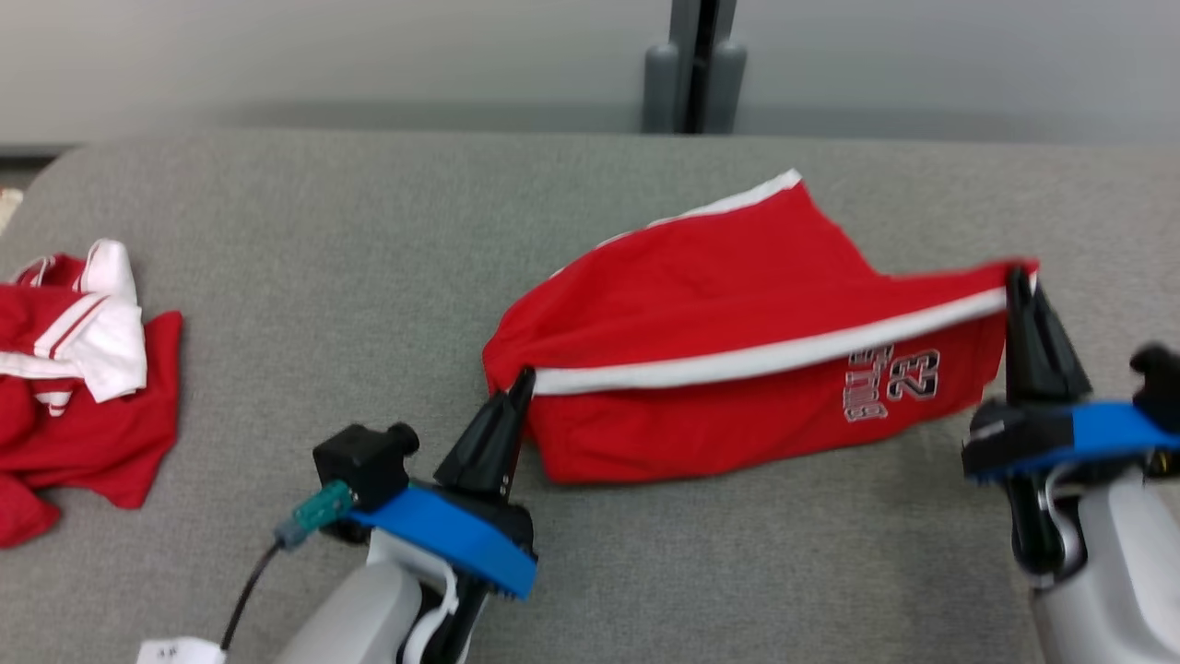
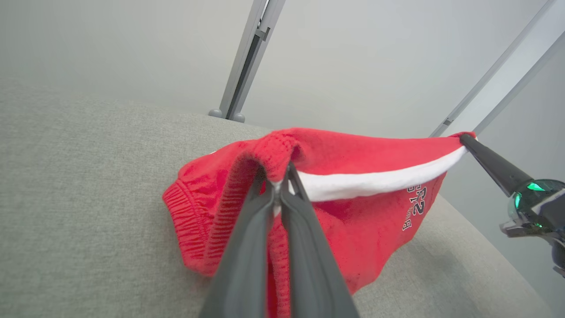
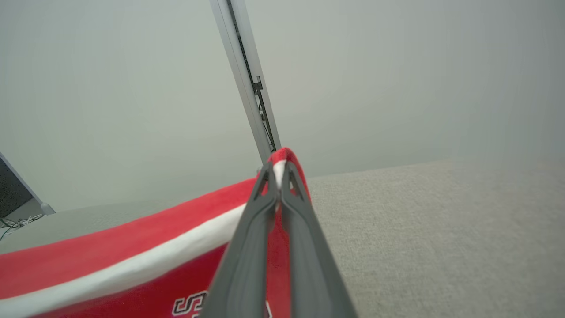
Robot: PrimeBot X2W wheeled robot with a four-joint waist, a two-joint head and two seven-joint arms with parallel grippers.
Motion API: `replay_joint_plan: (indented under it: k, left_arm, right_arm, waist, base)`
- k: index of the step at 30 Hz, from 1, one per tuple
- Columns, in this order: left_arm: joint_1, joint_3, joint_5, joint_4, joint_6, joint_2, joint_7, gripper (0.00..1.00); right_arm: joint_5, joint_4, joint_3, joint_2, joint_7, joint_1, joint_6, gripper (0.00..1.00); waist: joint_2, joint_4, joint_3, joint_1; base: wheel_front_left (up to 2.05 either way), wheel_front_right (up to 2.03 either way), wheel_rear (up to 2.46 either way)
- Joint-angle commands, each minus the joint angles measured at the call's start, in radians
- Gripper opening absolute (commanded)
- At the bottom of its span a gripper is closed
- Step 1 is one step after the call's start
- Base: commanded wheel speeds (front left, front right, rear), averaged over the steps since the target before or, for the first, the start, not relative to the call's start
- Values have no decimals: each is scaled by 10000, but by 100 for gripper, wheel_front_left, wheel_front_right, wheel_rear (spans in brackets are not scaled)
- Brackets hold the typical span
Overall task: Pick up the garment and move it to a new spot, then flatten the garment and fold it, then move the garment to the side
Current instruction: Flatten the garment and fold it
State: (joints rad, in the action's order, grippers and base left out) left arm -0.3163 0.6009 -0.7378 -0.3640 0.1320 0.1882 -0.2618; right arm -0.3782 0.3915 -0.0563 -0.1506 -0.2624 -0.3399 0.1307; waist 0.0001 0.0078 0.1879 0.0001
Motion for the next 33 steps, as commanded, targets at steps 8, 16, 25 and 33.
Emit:
replay_joint_plan:
  k: [8,16,25,33]
  left_arm:
    - [-1702,-65,-473,-457,-25,-196,-47,0]
    - [-3001,95,-697,-1049,-23,-353,-47,0]
    - [-2759,-303,-391,-1524,-23,-454,-47,100]
    - [-1941,-1214,251,-1420,-23,-604,-46,100]
  right_arm:
    - [764,1884,568,-279,84,-3338,0,0]
    - [1829,3807,569,-350,45,-5506,0,0]
    - [2648,4544,324,-357,-42,-5822,0,100]
    - [3209,5076,139,-782,-34,-4958,0,100]
  waist:
    - [-1,802,1575,-1]
    - [-1,1107,2714,-1]
    - [-1,1166,2843,-1]
    - [-1,1125,2553,-1]
  base:
    - [0,0,0]
    - [0,0,0]
    - [0,0,0]
    - [0,0,0]
